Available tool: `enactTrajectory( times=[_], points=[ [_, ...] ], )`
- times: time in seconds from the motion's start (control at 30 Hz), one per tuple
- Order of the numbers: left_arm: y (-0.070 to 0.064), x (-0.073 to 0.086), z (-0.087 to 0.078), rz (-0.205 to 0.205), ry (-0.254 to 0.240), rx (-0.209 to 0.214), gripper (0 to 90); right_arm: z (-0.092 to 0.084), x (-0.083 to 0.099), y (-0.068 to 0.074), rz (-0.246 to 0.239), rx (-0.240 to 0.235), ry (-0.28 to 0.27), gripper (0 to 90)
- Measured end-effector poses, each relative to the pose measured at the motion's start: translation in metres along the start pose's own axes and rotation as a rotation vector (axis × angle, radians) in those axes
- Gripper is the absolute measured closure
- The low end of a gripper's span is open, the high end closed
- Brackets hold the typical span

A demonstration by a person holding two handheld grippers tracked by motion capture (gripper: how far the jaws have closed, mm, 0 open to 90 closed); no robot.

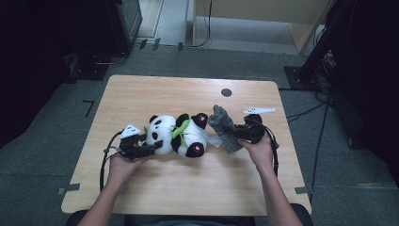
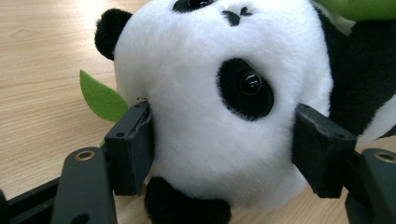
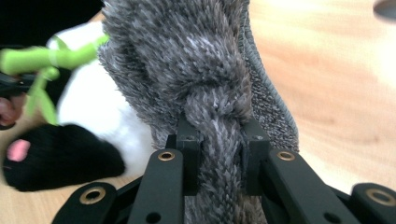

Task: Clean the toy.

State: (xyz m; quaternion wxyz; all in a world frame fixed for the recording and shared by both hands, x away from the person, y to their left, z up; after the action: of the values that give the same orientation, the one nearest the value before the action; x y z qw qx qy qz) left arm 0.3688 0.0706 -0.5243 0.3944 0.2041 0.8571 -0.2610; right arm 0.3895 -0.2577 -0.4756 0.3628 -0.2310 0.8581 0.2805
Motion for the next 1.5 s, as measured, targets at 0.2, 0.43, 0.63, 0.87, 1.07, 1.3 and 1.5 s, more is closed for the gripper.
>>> enactTrajectory(
  times=[0.2,0.43,0.63,0.87,1.07,1.3,1.5],
  points=[
    [-0.001,0.001,0.000,0.003,-0.003,-0.010,28.0,-0.005,-0.019,0.026,-0.079,-0.032,-0.030,75.2],
    [-0.002,0.002,0.000,0.005,-0.016,-0.013,27.8,0.007,-0.032,0.055,-0.146,-0.087,-0.028,75.2],
    [-0.002,0.003,0.001,0.004,-0.028,-0.017,27.2,0.029,-0.033,0.079,-0.213,-0.128,0.010,75.1],
    [-0.002,0.004,0.000,0.010,-0.031,-0.017,26.2,0.057,-0.026,0.086,-0.253,-0.129,0.058,74.7],
    [-0.004,0.004,0.002,0.017,-0.038,-0.019,21.1,0.066,-0.021,0.082,-0.244,-0.142,0.054,74.8],
    [-0.011,0.006,0.016,0.096,-0.016,-0.042,1.4,0.070,-0.013,0.079,-0.241,-0.149,0.033,75.9],
    [-0.007,0.005,0.016,0.098,-0.037,-0.056,14.0,0.069,-0.011,0.076,-0.231,-0.143,0.026,75.8]
  ],
)
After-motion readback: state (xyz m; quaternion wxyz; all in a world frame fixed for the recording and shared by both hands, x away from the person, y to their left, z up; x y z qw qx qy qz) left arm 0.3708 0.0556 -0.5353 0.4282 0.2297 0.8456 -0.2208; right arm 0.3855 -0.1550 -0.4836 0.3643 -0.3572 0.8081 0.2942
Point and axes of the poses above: each handheld gripper's, and its own axes: z roughly forward along the jaws, x roughly out of its underside, y roughly to its left, the point moved 7 cm from there along z, roughly forward along the jaws, and after that the axes turned 3 degrees about -z, right-handed, at the moved point
